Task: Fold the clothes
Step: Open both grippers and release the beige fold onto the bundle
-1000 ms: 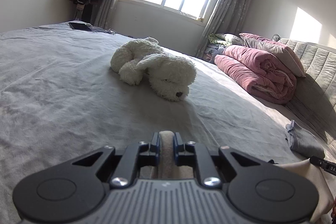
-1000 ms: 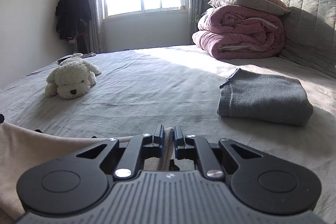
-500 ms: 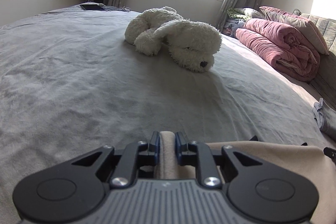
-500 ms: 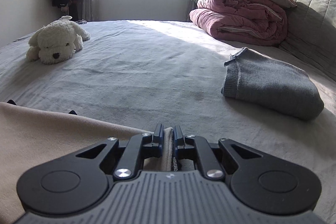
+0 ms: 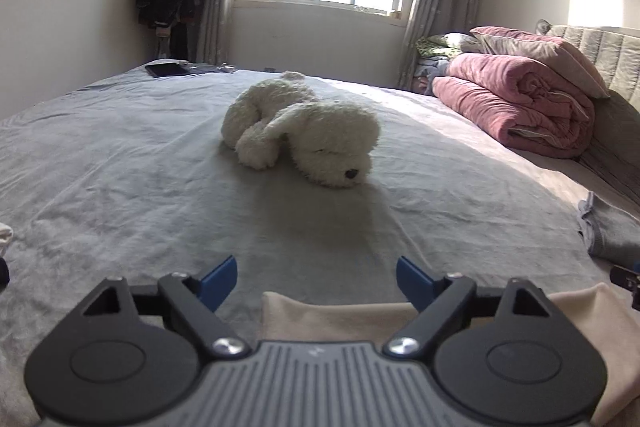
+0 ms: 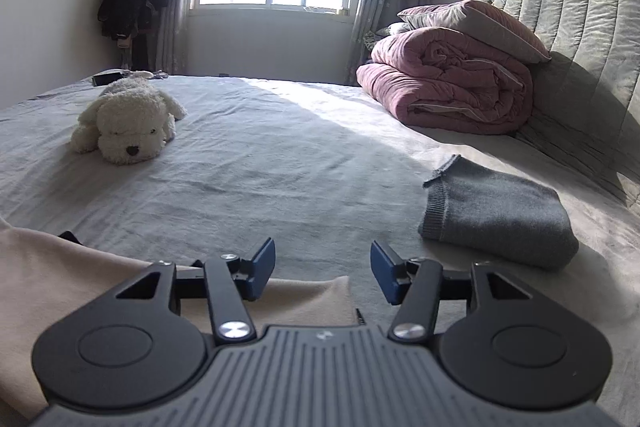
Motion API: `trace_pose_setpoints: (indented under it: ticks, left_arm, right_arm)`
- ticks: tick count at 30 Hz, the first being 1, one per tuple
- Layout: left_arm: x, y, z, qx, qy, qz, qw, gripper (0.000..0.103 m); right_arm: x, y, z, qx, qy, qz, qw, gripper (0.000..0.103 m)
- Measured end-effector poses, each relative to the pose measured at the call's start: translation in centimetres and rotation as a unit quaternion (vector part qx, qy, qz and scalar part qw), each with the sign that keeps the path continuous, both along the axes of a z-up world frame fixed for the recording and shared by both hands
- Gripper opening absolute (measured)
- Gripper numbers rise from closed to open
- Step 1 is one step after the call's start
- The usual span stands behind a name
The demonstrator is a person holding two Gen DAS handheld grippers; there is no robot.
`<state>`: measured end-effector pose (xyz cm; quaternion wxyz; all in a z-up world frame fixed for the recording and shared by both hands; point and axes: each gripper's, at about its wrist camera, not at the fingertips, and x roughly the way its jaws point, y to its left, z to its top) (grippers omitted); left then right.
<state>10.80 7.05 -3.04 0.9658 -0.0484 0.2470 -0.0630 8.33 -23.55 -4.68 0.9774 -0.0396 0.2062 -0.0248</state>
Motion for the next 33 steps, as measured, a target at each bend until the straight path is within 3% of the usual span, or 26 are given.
trace_pose_setpoints:
  ticks: [6,12,14,20,24,27,33]
  left_arm:
    - [0.1,-3.9,-1.3,-0.014,0.034,-0.065,0.9972,0.101]
    - [0.5,-4.7,-3.5,-0.016,0.059,-0.060,0.9963,0.102]
    - [0.8,-4.7,-4.5,-0.011,0.067,-0.053,0.9963,0.102]
    - [0.7,-3.6,-5.0,0.044,0.053,-0.032,0.9971,0.102]
    - [0.7,-1.0,-4.9,0.026,0.051,-0.018,0.9982,0.101]
    - [0.6,-0.6,-4.6,0.045,0.048,-0.002,0.9978,0.102]
    - [0.0,-0.8,-3.3,-0.002,0.055,0.001,0.9985,0.102]
  right_arm:
    - [-0.2,4.5,-0.3,0.031,0.029,0.075,0.996,0.057]
    - [0.7,7.1,-2.0,0.038,0.070,0.086,0.993,0.057]
    - [1.1,7.1,-2.9,0.036,0.090,0.088,0.991,0.057]
    - [0.9,5.0,-3.4,0.013,0.084,0.076,0.993,0.059]
    - [1.2,0.5,-3.5,0.059,0.088,0.051,0.993,0.059]
    - [1.0,-0.9,-3.4,0.060,0.085,0.028,0.994,0.047]
    - [0.0,1.2,-1.9,0.060,0.075,0.034,0.995,0.055]
